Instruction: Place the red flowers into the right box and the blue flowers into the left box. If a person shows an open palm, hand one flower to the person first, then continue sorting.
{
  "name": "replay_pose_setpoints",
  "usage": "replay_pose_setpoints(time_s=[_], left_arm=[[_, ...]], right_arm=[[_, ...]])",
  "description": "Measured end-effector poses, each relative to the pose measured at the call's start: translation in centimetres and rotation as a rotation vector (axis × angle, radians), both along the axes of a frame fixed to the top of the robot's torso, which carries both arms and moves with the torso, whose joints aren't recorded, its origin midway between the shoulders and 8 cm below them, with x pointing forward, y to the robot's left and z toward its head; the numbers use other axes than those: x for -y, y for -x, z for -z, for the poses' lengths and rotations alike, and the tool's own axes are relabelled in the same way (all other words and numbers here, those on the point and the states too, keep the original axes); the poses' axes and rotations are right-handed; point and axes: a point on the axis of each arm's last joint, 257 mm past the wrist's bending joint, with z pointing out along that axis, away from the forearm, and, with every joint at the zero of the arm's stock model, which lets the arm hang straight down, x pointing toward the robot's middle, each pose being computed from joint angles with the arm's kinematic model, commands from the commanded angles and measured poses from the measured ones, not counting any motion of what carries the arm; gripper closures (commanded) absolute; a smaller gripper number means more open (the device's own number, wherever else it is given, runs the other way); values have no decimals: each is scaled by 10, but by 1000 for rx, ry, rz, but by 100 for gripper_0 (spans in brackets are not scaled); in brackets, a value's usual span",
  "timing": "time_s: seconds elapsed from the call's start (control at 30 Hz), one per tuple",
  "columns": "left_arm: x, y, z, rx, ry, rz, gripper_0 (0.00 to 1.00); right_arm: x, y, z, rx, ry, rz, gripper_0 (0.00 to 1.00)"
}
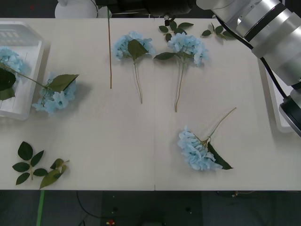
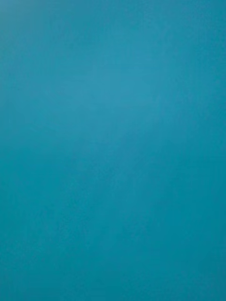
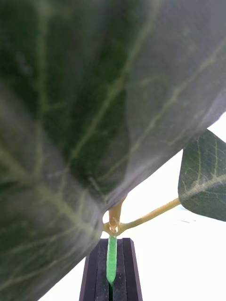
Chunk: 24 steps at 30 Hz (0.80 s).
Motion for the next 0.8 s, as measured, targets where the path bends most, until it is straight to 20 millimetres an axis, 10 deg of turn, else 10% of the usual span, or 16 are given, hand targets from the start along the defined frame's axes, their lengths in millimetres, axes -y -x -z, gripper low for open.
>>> replay_pose_setpoints(time_s=[0.53, 0.8], left_arm=[[-81, -3, 83, -110, -312, -141, 97], [-89, -6, 78, -88, -356, -147, 15]], right_arm=[[-24, -7, 7, -2, 20, 14, 100], [-28, -7, 9, -6, 27, 15, 100]])
